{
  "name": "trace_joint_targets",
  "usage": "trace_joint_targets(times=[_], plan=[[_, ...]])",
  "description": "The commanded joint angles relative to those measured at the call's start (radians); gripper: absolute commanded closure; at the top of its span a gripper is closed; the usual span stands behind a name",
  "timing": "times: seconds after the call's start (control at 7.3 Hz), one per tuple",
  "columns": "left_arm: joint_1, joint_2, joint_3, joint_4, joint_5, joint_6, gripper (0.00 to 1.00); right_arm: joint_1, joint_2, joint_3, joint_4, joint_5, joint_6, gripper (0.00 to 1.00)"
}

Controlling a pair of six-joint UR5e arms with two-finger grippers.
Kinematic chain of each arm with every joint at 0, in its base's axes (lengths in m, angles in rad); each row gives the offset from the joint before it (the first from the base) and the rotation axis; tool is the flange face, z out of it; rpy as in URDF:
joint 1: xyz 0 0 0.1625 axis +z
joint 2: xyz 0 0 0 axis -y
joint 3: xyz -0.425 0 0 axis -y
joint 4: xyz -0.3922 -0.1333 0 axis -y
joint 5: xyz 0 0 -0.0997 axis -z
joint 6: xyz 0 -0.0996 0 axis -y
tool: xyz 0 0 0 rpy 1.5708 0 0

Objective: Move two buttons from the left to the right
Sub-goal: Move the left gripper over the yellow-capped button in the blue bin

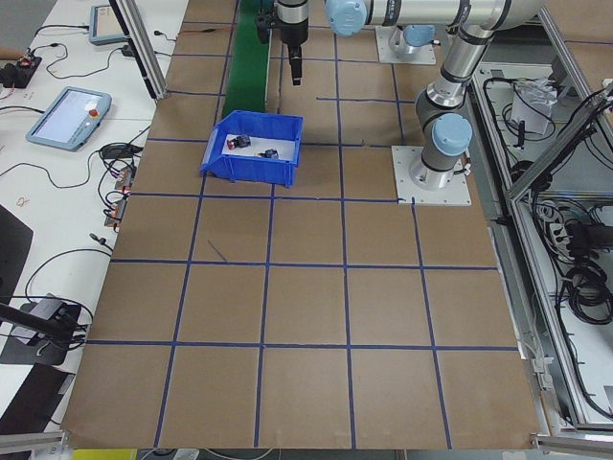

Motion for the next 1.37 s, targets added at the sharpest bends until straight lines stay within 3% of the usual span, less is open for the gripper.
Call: trace_joint_targets(times=[0.0,0.96,1.23], plan=[[0.000,0.000,-0.001,0.005,0.000,0.003,0.00,-0.002,0.002,0.000,0.001,0.000,-0.010,0.04],[0.025,0.000,0.011,0.005,0.010,0.007,0.00,-0.002,0.003,0.002,0.001,-0.002,-0.014,0.04],[0.040,-0.044,0.002,0.006,0.011,0.056,0.00,-0.002,0.005,0.002,0.002,-0.002,-0.014,0.04]])
